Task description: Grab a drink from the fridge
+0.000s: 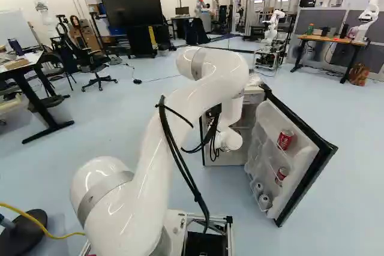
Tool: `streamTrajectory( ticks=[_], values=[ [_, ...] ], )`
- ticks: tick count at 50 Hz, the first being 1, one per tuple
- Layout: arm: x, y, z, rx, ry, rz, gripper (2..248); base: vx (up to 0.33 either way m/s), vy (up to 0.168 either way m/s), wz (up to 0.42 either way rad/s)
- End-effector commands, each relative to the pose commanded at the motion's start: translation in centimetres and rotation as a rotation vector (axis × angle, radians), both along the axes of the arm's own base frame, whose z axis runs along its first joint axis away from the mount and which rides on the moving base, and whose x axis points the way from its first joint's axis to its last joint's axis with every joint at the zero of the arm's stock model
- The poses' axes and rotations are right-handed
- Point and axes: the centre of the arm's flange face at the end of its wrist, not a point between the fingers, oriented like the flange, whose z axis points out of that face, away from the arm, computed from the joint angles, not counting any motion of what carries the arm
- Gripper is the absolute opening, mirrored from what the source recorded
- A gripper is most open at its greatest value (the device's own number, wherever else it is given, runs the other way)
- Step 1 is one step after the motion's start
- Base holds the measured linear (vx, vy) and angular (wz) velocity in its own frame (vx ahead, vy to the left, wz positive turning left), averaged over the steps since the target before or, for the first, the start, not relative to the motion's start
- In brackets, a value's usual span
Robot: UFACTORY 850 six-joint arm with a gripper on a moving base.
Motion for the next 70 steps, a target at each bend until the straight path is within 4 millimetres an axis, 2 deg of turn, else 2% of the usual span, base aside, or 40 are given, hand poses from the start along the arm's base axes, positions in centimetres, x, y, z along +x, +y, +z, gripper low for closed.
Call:
streamTrajectory(
  ticks=[70],
  values=[
    [-15.0, 1.1, 11.3, 0.033, 0.03, -0.174, 92, 0.0, 0.0, 0.0]
  ],
)
